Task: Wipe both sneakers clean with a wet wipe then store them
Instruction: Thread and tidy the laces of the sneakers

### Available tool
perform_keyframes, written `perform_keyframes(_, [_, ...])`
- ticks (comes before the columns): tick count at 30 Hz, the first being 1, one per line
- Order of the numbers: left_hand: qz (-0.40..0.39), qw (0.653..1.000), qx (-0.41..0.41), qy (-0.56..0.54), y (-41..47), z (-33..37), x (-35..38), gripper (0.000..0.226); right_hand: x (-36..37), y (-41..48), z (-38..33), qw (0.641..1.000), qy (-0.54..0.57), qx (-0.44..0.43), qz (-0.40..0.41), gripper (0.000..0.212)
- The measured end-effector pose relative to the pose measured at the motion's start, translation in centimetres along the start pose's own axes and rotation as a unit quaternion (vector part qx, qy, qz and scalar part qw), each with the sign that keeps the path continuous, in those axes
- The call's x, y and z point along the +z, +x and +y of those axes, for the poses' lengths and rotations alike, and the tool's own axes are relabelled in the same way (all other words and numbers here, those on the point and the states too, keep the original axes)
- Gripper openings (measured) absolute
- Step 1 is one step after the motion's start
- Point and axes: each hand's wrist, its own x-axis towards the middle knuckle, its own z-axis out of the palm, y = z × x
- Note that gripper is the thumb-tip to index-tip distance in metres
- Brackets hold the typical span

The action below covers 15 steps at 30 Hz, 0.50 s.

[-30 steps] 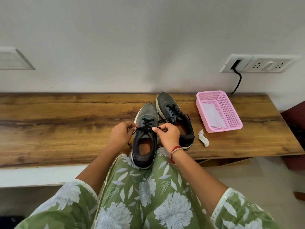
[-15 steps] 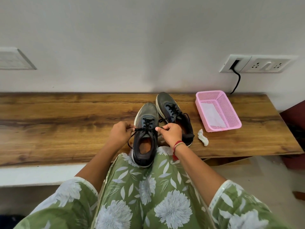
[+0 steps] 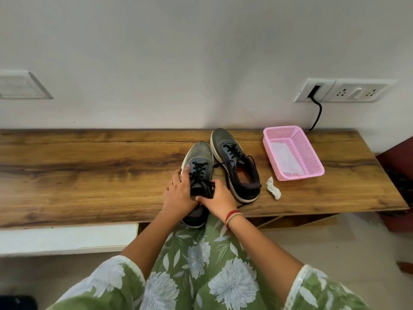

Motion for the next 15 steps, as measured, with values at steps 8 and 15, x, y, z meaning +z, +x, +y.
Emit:
perform_keyframes(8, [0.003,0.997,-0.059,-0.044,1.3,-1.0,0.1,0.046,-0.3,0.5,-0.2,0.992,-0.100,-0.041,0.062,0.030])
perform_keyframes(15, [0.020,0.990,-0.110,-0.084,1.8,-2.7,-0.9,0.031,0.2,1.8,-1.4,0.992,-0.087,-0.061,0.062,0.025])
